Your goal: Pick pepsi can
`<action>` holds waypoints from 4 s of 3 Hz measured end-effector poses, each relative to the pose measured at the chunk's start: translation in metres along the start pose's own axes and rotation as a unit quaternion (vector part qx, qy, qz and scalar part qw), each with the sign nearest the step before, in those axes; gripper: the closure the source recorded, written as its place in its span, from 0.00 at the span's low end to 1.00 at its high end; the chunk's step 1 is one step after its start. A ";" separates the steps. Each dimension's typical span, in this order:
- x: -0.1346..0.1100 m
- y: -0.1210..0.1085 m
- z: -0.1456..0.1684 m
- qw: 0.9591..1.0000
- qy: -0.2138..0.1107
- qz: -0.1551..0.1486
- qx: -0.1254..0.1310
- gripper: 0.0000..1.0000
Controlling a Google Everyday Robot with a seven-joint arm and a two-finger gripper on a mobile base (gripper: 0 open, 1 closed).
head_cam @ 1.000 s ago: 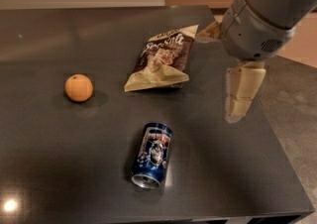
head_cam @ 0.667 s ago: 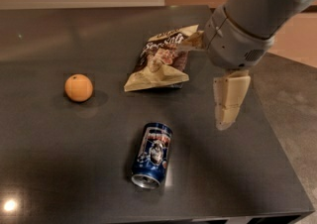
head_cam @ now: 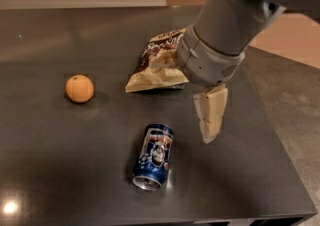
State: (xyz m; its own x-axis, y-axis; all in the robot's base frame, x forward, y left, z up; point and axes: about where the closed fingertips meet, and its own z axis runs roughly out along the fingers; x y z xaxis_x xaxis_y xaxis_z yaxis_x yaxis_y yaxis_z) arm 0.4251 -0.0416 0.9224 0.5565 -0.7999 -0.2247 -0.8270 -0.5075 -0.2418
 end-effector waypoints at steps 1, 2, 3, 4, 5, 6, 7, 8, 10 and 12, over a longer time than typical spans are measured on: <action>-0.019 0.001 0.014 0.998 -0.014 -0.057 -0.011 0.00; -0.037 0.003 0.027 0.993 -0.022 -0.115 -0.031 0.00; -0.051 0.007 0.040 0.982 -0.018 -0.179 -0.057 0.00; -0.058 0.014 0.052 0.970 -0.006 -0.229 -0.080 0.00; -0.057 0.022 0.066 0.957 0.008 -0.269 -0.105 0.00; -0.056 0.030 0.074 0.947 0.014 -0.297 -0.122 0.00; -0.056 0.036 0.082 0.937 0.022 -0.321 -0.135 0.00; -0.055 0.040 0.087 0.931 0.028 -0.335 -0.143 0.18; -0.053 0.041 0.087 0.927 0.034 -0.342 -0.151 0.64; -0.061 0.004 0.042 0.949 0.000 -0.283 -0.136 1.00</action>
Offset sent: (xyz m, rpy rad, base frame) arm -0.0333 0.0536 -0.0327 -0.0417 0.0156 0.3985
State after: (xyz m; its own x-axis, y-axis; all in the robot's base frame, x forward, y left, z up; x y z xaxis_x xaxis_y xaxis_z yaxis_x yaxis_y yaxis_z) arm 0.3907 0.0187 0.8950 0.9180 -0.3741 -0.1317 -0.3853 -0.9200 -0.0720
